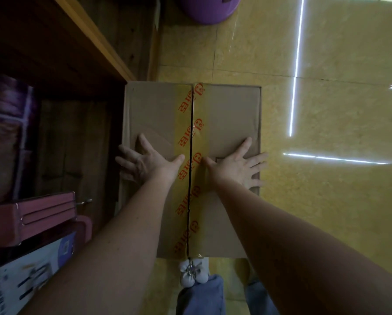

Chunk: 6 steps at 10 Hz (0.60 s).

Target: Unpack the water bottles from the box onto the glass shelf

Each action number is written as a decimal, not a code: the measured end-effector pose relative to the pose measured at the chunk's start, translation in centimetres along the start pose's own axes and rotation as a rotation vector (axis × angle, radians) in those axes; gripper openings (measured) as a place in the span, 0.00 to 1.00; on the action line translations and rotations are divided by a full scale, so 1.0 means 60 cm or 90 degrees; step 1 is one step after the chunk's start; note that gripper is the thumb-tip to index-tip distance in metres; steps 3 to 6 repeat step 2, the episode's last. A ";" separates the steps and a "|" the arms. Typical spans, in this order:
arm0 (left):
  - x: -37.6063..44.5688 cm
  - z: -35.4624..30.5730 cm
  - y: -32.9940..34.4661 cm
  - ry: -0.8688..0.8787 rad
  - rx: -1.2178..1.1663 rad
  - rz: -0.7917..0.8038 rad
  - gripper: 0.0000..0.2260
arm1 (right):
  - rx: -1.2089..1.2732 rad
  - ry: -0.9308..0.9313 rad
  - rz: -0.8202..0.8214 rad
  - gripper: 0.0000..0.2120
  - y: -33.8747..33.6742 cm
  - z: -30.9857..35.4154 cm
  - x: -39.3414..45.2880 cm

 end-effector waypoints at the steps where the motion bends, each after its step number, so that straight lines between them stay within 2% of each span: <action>1: -0.025 -0.021 -0.010 0.010 -0.019 0.017 0.42 | 0.000 -0.009 0.032 0.53 -0.005 0.012 -0.025; 2: -0.072 -0.044 -0.034 0.033 -0.035 0.013 0.39 | -0.018 -0.053 0.046 0.46 -0.023 0.038 -0.071; 6: -0.072 -0.044 -0.034 0.033 -0.035 0.013 0.39 | -0.018 -0.053 0.046 0.46 -0.023 0.038 -0.071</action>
Point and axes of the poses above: each hand's wrist, its own x-axis towards the middle knuckle, its own y-axis out of the palm, z = x × y, the point moved 9 cm from there along x, towards the middle knuckle, and after that the axes turned 9 degrees about z, right-handed, at the moved point
